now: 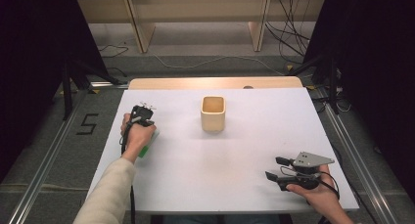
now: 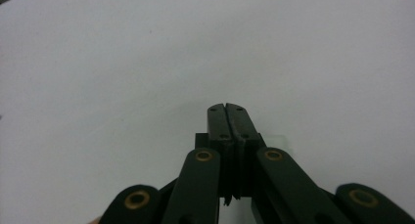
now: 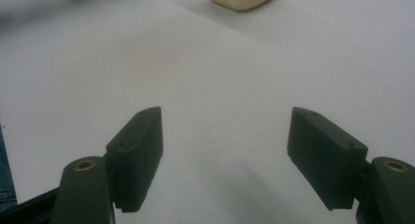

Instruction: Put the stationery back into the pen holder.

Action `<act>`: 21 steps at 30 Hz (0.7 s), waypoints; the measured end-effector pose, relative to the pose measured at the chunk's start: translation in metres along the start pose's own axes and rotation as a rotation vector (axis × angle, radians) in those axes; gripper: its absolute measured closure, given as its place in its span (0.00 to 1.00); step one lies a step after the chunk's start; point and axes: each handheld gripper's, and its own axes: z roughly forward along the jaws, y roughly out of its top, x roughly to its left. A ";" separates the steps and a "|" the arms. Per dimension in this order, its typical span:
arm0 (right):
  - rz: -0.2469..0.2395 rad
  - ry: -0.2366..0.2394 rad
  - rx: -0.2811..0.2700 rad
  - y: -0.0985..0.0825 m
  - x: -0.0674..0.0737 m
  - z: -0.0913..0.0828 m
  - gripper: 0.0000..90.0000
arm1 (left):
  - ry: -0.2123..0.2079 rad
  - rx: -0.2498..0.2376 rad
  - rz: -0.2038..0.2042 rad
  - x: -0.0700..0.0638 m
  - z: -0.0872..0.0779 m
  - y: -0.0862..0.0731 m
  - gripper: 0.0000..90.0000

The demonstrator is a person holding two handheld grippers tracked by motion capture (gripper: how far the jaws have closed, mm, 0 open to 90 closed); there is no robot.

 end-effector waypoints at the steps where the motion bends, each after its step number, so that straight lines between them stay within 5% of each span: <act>1: 0.004 0.001 -0.001 0.000 0.000 0.000 0.33 | -0.004 -0.003 0.010 -0.002 -0.002 0.001 1.00; 7: 0.002 0.003 -0.001 0.000 0.000 0.001 0.33 | -0.101 0.013 0.140 -0.020 -0.008 0.010 1.00; 10: 0.003 0.002 0.000 0.000 0.000 0.001 0.33 | -0.092 0.043 0.198 -0.028 -0.004 0.011 1.00; 21: -0.001 0.001 0.004 0.000 0.000 0.001 0.33 | -0.085 0.072 0.207 -0.026 0.007 0.010 1.00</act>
